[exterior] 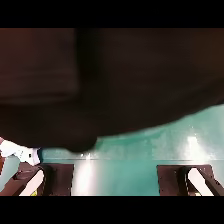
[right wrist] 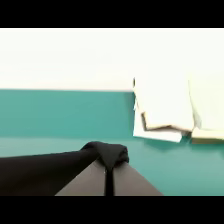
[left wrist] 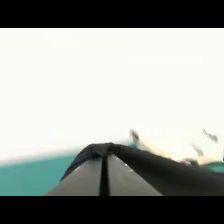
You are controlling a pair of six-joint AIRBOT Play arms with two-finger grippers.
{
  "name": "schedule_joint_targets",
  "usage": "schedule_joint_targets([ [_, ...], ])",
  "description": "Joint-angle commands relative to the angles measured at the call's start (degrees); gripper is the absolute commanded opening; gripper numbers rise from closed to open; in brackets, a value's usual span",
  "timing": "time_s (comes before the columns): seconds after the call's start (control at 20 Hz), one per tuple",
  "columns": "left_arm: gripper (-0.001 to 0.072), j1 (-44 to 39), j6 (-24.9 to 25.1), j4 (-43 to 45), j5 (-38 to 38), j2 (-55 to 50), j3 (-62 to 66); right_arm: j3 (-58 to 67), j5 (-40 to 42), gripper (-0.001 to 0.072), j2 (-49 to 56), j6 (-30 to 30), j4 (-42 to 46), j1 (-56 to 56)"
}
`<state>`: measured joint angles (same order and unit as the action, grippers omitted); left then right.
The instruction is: Fold the shirts.
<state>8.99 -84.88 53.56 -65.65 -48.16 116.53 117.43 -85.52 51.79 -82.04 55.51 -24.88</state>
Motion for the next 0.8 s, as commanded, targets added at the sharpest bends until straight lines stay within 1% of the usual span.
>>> schedule_joint_targets([
  [0.0, 0.002, 0.04, -0.61, 0.09, -2.67, -2.45, -12.74, -5.05, -3.26, 0.0013, 5.79, -1.53, 0.85, 4.22],
  [0.05, 0.0021, 0.04, -0.57, 0.07, -3.43, -4.42, -16.55, -8.17, -3.23, 0.0013, 8.09, -1.64, 3.41, 7.08],
  [0.15, 0.0021, 0.04, 0.24, 0.07, -4.66, -9.81, -23.69, -14.53, -3.82, 0.0013, 13.51, -3.63, 11.26, 12.83],
  [0.2, 0.0021, 0.04, 1.38, -0.02, -4.76, -12.63, -26.36, -17.59, -4.28, 0.0013, 16.61, -4.11, 13.62, 15.34],
  [0.3, 0.0021, 0.04, 2.45, -0.04, -4.59, -19.56, -30.4, -22.32, -4.09, 0.0013, 23.08, -4.09, 13.57, 18.56],
  [0.4, 0.0021, -0.33, 3.08, -0.09, -4.24, -27.04, -32.2, -25.18, -1.77, 0.0013, 29.31, -4.04, 13.57, 20.26],
  [0.5, 0.0021, -1.36, 6.32, -0.02, -0.35, -33.86, -32.17, -24.22, 1.64, 0.0013, 36.59, -2.86, 13.16, 20.74],
  [0.6, 0.0021, -2.58, 6.67, -0.04, 5.73, -39.3, -31.12, -19.02, 2.62, 0.0013, 43.6, -2.67, 13.05, 20.7],
  [0.65, 0.0021, -3.23, 7.15, -0.04, 7.41, -41.59, -29.81, -15.91, 2.64, 0.0014, 46.45, -2.67, 13.05, 20.7],
  [0.75, 0.0021, -4.13, 8.04, 0.04, 7.85, -44.63, -26.45, -10.05, 3.04, 0.0014, 50.45, -2.67, 13.03, 20.76],
])
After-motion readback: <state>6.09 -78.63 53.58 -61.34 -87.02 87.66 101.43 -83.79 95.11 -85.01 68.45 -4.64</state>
